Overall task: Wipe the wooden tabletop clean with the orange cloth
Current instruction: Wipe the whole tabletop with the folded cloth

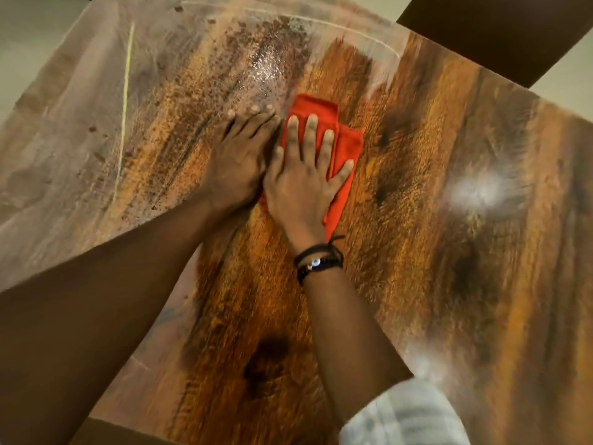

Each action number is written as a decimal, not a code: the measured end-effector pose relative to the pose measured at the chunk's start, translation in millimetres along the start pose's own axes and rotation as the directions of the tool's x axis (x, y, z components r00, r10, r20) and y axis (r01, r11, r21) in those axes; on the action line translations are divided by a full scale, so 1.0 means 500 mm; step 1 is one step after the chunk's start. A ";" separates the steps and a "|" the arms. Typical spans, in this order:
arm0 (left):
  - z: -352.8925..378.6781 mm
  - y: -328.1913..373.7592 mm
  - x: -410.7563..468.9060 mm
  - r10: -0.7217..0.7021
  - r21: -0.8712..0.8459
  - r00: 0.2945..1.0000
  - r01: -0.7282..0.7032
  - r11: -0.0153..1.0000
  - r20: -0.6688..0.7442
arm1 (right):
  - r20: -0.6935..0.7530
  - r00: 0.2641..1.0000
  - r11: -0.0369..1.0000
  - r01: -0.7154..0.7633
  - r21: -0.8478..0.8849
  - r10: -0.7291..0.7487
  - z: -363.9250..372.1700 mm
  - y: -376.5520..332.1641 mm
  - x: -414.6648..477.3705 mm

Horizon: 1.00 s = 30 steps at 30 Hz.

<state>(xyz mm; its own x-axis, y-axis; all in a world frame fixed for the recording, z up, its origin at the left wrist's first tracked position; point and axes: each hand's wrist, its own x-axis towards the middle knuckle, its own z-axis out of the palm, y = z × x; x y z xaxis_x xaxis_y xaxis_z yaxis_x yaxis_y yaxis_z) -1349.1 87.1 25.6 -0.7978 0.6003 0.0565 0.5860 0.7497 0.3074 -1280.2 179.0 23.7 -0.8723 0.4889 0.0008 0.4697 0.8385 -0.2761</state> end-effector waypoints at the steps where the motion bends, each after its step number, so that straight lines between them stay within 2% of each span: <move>1: -0.001 0.000 0.003 -0.008 0.016 1.000 0.009 1.000 -0.010 | -0.003 1.000 1.000 0.009 -0.007 -0.009 -0.002 0.012 -0.021; 5: -0.013 0.022 0.041 -0.027 0.120 0.998 0.034 0.992 -0.055 | 0.062 0.998 1.000 0.005 0.007 -0.005 -0.019 0.051 0.006; 7: -0.011 0.031 0.072 -0.047 0.085 0.996 0.053 0.995 -0.076 | 0.035 0.999 1.000 -0.020 0.015 0.020 -0.025 0.070 0.058; 11: 0.015 0.039 0.106 0.011 0.034 1.000 -0.010 0.999 -0.028 | 0.043 0.998 0.999 -0.036 0.027 0.035 -0.043 0.122 0.212; 16: 0.022 0.040 0.108 -0.032 0.030 0.999 0.031 0.999 0.016 | 0.071 0.994 0.996 -0.081 0.029 0.079 -0.062 0.172 0.425; 21: 0.027 0.036 0.111 -0.037 0.022 0.999 0.037 0.999 0.029 | 0.118 0.990 0.997 -0.081 -0.006 0.081 -0.078 0.178 0.560; 25: 0.029 0.035 0.109 -0.041 0.023 0.998 0.040 0.999 0.048 | 0.135 0.989 0.998 -0.061 -0.021 0.064 -0.076 0.178 0.562; 30: 0.025 0.039 0.109 -0.036 0.028 0.999 0.035 0.999 0.032 | 0.122 0.992 1.000 -0.015 -0.015 0.016 -0.063 0.150 0.435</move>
<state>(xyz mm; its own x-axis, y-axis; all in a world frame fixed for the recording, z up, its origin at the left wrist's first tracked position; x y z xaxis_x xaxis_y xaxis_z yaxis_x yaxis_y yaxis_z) -1379.6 137.9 22.6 -0.8135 0.5813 0.0145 0.5611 0.7781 0.2825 -1430.4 355.6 33.3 -0.8745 0.4696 -0.1210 0.4845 0.8347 -0.2620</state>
